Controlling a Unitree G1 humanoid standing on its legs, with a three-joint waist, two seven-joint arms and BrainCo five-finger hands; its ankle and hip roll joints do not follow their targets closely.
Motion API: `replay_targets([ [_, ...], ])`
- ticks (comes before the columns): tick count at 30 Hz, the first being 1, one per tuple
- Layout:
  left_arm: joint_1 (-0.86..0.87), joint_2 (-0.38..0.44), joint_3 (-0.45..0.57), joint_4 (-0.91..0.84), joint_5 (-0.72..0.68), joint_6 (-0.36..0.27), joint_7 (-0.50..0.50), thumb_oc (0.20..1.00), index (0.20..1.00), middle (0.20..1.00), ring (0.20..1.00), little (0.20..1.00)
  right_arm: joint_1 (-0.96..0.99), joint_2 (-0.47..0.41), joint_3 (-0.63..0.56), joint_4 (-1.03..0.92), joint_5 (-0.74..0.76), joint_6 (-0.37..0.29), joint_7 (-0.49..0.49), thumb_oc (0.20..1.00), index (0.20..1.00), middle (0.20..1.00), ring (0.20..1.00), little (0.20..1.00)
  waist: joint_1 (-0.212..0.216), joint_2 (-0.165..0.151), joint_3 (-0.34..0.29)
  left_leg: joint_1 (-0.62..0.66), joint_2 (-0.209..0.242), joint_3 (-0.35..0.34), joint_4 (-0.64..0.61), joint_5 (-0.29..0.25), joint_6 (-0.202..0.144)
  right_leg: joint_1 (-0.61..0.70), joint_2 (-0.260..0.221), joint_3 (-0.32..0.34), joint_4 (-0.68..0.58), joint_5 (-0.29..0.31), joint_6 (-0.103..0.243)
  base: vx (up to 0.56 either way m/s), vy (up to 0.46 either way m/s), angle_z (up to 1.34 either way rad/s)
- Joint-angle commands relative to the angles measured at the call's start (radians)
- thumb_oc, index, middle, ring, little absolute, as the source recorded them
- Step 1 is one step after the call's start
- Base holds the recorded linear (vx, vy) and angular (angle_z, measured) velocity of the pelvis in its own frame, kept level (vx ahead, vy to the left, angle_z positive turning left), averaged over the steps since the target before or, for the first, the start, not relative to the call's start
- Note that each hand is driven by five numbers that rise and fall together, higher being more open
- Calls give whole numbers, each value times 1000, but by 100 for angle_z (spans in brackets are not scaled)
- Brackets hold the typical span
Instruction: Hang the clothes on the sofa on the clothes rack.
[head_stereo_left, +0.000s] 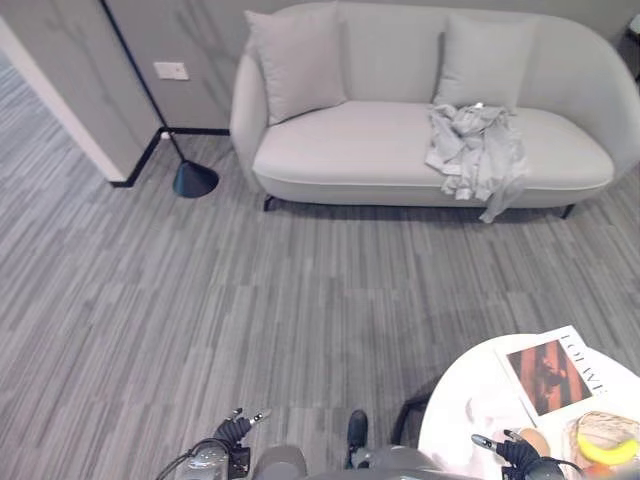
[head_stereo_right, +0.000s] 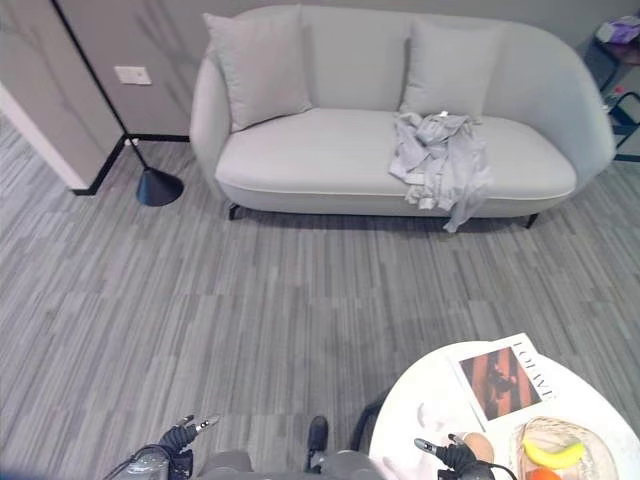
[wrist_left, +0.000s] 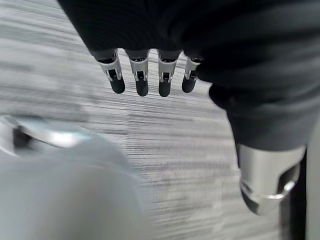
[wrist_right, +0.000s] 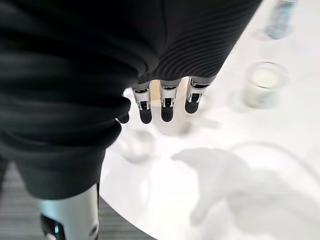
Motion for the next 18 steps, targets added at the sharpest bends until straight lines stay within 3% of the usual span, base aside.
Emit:
replay_targets([
  [1, -27, 2, 18, -17, -2, -20, -3, 1000, 1000, 1000, 1000, 1000, 56, -76, 35, -10, 37, -9, -19, 1000, 1000, 1000, 1000, 1000, 19, 56, 13, 52, -41, 24, -560, 99, 15, 82, -48, 11, -12, -53, 201, 395, 18, -43],
  [2, -20, 0, 26, -20, -1, -22, -4, 1000, 1000, 1000, 1000, 1000, 51, -77, 40, -7, 30, -9, -20, 1000, 1000, 1000, 1000, 1000, 38, 74, 10, 46, -66, 12, -693, 161, 11, 111, -24, 24, -12, -70, 203, 287, 10, -55],
  [3, -20, 0, 26, -20, -1, -22, -4, 1000, 1000, 1000, 1000, 1000, 51, -77, 40, -7, 30, -9, -20, 1000, 1000, 1000, 1000, 1000, 38, 74, 10, 48, -66, 12, -699, 165, 11, 110, -24, 24, -12, -69, 203, 317, 8, -48],
  [5, -11, 2, 28, -24, -3, -24, -8, 1000, 1000, 1000, 1000, 1000, 48, -73, 45, -4, 26, -14, -19, 1000, 1000, 1000, 1000, 1000, 71, 91, 9, 10, -103, -18, -866, 227, -5, 161, -2, 55, -12, -101, 195, 438, 0, -52],
  [6, -4, 5, 29, -17, 4, -25, -11, 1000, 1000, 1000, 1000, 1000, 46, -66, 47, 1, 18, -13, -21, 1000, 1000, 1000, 1000, 1000, 82, 98, 2, -37, -109, 15, -926, 258, -23, 198, 10, 80, -12, -131, 193, 881, 151, -47],
  [7, 22, 11, 51, -5, 15, -20, -16, 1000, 1000, 1000, 1000, 1000, 39, -49, 64, 6, -10, -2, -12, 1000, 1000, 1000, 1000, 1000, 110, 105, -27, -32, -104, 56, -926, 280, -12, 243, 14, 138, -12, -159, 191, 895, 223, -28],
  [9, 31, 8, 61, 10, 18, -25, -19, 1000, 1000, 1000, 1000, 1000, 45, -38, 72, 16, -34, -2, -3, 1000, 1000, 1000, 1000, 1000, 118, 106, -62, 4, -108, 26, -926, 317, -3, 262, -3, 156, -12, -178, 202, 575, 229, -95],
  [11, 35, 9, 65, 11, 16, -25, -19, 1000, 1000, 1000, 1000, 1000, 50, -36, 71, 18, -42, 1, 1, 1000, 1000, 1000, 1000, 1000, 116, 97, -71, 20, -110, 25, -926, 321, 2, 271, -20, 162, -12, -179, 204, 262, 120, -151],
  [13, 49, 17, 82, 24, 21, -25, -20, 1000, 1000, 1000, 1000, 1000, 48, -24, 74, 34, -62, 4, 9, 1000, 1000, 1000, 1000, 1000, 123, 71, -100, 59, -121, 16, -926, 297, 15, 282, -61, 169, 21, -166, 236, 314, 146, -17],
  [14, 49, 17, 82, 24, 21, -25, -20, 1000, 1000, 1000, 1000, 1000, 48, -24, 74, 34, -62, 4, 9, 1000, 1000, 1000, 1000, 1000, 123, 71, -100, 59, -121, 16, -926, 297, 15, 282, -61, 169, 21, -167, 236, 466, 229, -16],
  [15, 49, 29, 93, 15, 11, -26, -17, 1000, 1000, 1000, 1000, 1000, 46, -19, 75, 33, -61, 1, 15, 1000, 1000, 1000, 1000, 1000, 131, 48, -116, 120, -144, 7, -926, 256, 45, 222, -114, 155, 190, -98, 291, 351, 216, -33],
  [16, 46, 30, 97, 11, 6, -25, -17, 1000, 1000, 1000, 1000, 1000, 40, -22, 73, 33, -57, 1, 15, 1000, 1000, 1000, 1000, 1000, 134, 50, -115, 137, -145, 0, -926, 240, 52, 180, -121, 152, 270, -58, 307, 351, 216, -41],
  [17, 46, 30, 97, 11, 6, -24, -17, 1000, 1000, 1000, 1000, 1000, 40, -22, 73, 33, -57, 1, 15, 1000, 1000, 1000, 1000, 1000, 134, 49, -116, 136, -145, 0, -926, 240, 52, 178, -122, 152, 273, -60, 307, 108, 114, -9],
  [18, 42, 33, 99, 6, 2, -24, -16, 1000, 1000, 1000, 1000, 1000, 34, -23, 70, 30, -52, 0, 16, 1000, 1000, 1000, 1000, 1000, 130, 50, -109, 158, -151, -9, -926, 224, 61, 138, -129, 146, 355, -10, 324, 82, 100, 5],
])
